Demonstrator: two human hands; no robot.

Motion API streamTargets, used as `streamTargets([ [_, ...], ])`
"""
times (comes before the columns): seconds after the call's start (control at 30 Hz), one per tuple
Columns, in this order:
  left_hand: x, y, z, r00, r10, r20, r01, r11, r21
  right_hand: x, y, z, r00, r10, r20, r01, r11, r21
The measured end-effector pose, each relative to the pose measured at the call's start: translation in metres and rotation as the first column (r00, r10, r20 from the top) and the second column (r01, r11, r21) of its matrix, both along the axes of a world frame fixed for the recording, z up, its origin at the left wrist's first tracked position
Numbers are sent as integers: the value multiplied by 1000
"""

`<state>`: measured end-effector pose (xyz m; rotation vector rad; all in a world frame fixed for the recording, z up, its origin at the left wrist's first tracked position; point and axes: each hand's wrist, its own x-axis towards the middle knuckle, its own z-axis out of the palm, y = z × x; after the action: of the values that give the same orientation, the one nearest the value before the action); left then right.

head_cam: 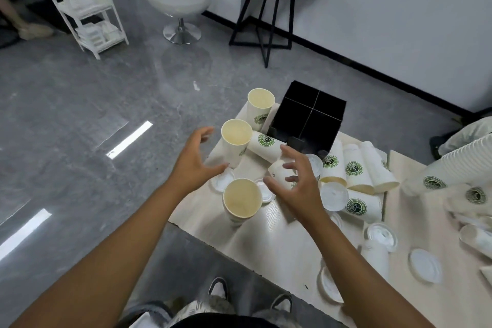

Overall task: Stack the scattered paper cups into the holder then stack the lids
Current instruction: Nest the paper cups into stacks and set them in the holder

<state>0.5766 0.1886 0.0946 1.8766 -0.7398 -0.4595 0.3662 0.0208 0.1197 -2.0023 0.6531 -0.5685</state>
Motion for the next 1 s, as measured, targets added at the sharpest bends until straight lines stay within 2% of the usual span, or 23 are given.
streamTargets([
  [0.17, 29, -45, -16, 999, -32, 43, 30, 998, 54, 24, -13, -3, 1000, 28, -8, -28, 999, 42],
  [0.37, 45, -70, -42, 998, -56, -9, 56, 993, 106, 52, -25, -13, 998, 41, -40, -37, 996, 77],
  [0.5, 46, -80, -51, 999, -48, 4, 48, 996, 74, 52, -27, -24, 996, 47, -77, -42, 997, 70],
  [0.67, 41, -88, -51, 1000, -22, -13, 23, 998, 52, 35, -31, -24, 995, 5, -96, 1, 998, 66],
  [0.83, 34, -98, -40, 1000, -11, -17, 11, 1000, 1, -3, -36, -26, 985, -114, -129, 124, 990, 70],
  [1.0, 23, -111, -16, 998, -70, 4, 70, 995, -77, -55, -39, -50, 952, -224, -208, 224, 974, -24],
])
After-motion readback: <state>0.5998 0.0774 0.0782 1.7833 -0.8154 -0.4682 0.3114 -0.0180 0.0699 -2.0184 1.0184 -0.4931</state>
